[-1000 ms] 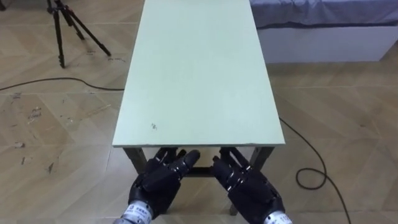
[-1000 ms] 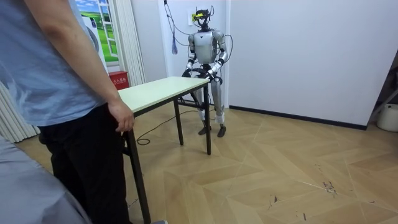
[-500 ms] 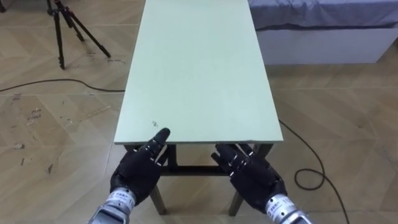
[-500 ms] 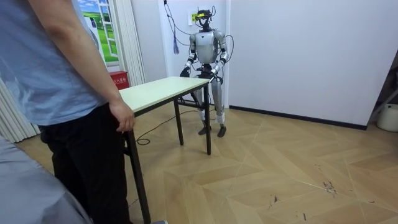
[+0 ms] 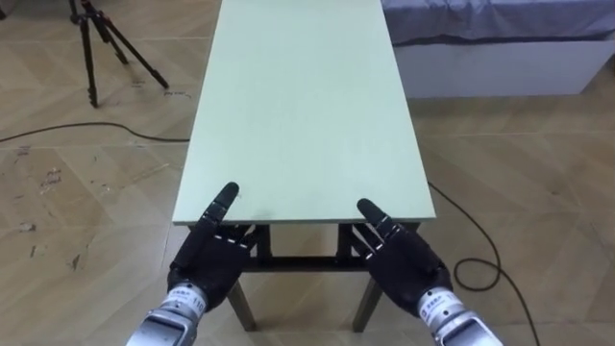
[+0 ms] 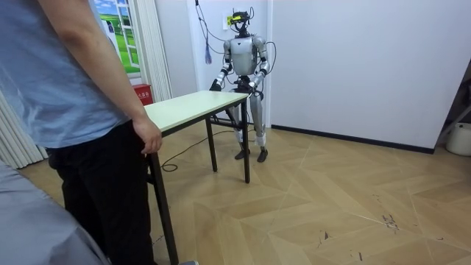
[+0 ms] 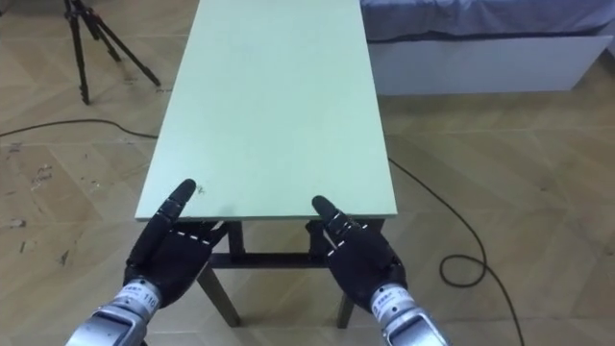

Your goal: Move table with human

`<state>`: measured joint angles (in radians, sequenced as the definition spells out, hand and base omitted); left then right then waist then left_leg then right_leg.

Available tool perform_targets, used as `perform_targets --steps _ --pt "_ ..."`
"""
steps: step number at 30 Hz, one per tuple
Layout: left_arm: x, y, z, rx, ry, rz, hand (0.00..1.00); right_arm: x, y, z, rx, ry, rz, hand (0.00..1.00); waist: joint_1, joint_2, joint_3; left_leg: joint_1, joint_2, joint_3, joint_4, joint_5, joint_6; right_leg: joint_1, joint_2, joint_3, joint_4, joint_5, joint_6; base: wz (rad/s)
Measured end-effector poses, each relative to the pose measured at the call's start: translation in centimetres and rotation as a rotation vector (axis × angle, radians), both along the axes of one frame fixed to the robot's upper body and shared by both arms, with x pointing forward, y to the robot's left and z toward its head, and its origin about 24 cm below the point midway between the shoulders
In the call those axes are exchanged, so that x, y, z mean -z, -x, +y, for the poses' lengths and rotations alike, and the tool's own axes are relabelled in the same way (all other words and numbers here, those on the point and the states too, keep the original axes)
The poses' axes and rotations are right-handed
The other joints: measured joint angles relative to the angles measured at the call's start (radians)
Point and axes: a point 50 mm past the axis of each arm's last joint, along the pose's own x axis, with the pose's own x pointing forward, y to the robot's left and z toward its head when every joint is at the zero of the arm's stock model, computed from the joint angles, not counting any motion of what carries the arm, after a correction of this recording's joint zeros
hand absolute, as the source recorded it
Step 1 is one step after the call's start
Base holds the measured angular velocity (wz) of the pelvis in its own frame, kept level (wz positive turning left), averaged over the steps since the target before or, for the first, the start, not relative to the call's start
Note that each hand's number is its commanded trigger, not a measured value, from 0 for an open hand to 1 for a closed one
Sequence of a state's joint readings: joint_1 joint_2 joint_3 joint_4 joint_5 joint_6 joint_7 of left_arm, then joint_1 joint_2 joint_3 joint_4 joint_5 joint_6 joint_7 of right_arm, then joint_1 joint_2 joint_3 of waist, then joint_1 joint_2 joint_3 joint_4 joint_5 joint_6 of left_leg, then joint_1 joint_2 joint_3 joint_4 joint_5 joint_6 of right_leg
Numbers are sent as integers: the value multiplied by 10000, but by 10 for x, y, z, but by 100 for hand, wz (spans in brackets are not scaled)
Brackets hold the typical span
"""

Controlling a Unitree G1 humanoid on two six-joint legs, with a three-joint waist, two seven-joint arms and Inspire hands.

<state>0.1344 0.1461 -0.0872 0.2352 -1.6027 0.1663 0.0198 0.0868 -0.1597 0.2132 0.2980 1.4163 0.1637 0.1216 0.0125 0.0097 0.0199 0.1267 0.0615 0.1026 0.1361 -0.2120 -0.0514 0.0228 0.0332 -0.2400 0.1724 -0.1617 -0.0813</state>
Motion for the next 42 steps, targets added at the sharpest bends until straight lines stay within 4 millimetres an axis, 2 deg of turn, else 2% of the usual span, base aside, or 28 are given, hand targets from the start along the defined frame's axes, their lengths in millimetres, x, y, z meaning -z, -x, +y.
perform_targets --steps 9,15,16,17,18,23,30,42 --pt "5 -1 0 147 63 255 0 -2 -2 1 458 -531 378 0 3 71 -35 15 9 -7 -1 0 0 -27 -22 -69 133 3 -4 0" --pt "11 0 0 190 76 562 0 -3 -3 -2 755 -975 434 1 129 134 -36 -108 -15 21 175 0 0 -76 -49 -80 143 13 -22 1" --pt "12 1 0 198 81 587 15 -3 -3 -2 770 -984 432 18 139 141 -34 -123 -19 20 198 0 0 -78 -55 -82 143 13 -22 0" --pt "12 1 0 207 95 598 100 -3 -3 -2 779 -990 432 74 155 156 -40 -130 -19 21 219 0 0 -77 -55 -80 141 13 -23 0" --pt "12 1 0 205 105 596 100 -3 -3 -2 782 -994 436 100 158 164 -46 -136 -20 20 245 0 0 -72 -58 -77 141 13 -23 0" --pt "13 1 -3 177 215 688 100 -3 -3 -2 928 -1145 469 100 214 208 -52 -136 -24 35 262 0 0 -57 -64 -52 135 13 -23 0" --pt "16 2 -12 149 525 805 100 11 3 0 1612 -1058 1810 100 407 210 -52 -112 -4 34 150 0 0 -73 -43 -73 130 13 -22 0" --pt "18 3 -13 209 443 1178 100 11 2 1 1665 -853 1875 100 341 181 -42 -106 -32 35 103 -1 0 -93 -72 -83 132 15 -17 0"
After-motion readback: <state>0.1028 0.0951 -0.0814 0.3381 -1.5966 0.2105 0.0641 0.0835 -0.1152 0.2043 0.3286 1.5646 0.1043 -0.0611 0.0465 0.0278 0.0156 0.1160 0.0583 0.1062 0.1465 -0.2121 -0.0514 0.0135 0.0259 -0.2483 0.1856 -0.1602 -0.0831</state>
